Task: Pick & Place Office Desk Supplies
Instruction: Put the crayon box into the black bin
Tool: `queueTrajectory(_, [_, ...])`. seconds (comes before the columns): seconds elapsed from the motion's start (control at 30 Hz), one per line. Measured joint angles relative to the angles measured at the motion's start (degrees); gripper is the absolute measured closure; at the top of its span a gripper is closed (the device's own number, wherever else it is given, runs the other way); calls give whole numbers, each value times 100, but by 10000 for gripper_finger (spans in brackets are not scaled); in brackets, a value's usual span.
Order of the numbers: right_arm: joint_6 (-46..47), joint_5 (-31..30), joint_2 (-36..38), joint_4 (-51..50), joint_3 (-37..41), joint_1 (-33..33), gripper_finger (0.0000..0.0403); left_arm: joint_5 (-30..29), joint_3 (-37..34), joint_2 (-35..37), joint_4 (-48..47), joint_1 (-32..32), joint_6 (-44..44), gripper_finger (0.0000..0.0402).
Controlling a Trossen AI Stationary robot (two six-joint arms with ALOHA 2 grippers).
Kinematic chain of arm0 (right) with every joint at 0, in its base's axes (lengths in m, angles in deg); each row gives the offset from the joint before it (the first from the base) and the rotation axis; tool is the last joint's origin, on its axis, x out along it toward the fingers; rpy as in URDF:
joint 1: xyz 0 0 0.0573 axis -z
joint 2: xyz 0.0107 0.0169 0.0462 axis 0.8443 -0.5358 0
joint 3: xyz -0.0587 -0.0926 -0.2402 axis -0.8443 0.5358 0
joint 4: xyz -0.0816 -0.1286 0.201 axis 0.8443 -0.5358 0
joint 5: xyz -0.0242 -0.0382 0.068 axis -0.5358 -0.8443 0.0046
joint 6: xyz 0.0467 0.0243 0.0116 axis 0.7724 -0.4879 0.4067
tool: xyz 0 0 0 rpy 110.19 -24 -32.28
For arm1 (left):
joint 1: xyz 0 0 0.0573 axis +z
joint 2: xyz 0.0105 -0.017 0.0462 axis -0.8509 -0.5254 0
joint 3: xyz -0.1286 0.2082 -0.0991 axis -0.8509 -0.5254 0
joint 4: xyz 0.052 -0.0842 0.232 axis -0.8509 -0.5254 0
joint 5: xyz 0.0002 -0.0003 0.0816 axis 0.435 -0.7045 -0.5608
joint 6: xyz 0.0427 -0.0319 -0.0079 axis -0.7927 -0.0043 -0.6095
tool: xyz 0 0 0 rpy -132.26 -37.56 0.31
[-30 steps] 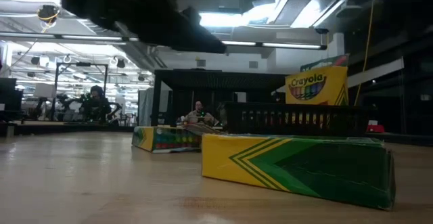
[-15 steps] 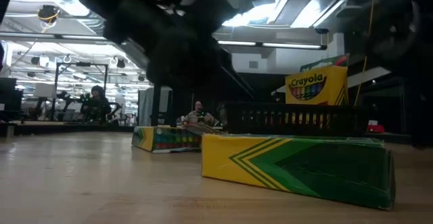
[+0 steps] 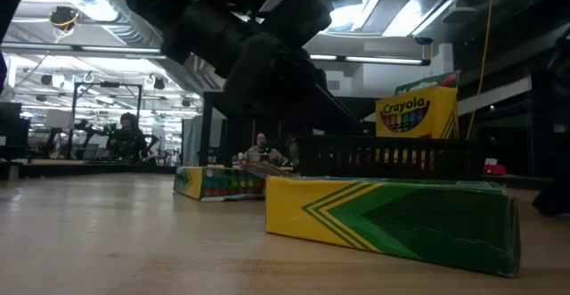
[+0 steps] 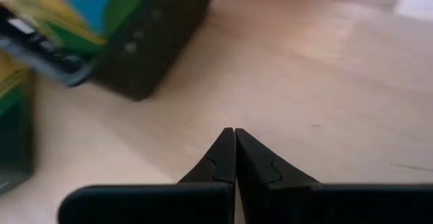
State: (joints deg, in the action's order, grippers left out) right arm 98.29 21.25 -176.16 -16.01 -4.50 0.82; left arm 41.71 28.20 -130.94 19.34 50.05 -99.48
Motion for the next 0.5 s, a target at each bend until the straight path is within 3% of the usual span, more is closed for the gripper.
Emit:
queueTrajectory(0.23, [-808,-176,-9,593,37,185,402,91,0,2,74,15,44,261])
queueTrajectory(0.5, [-845,-223,-17,674,39,374,402,94,-2,2,44,15,42,261])
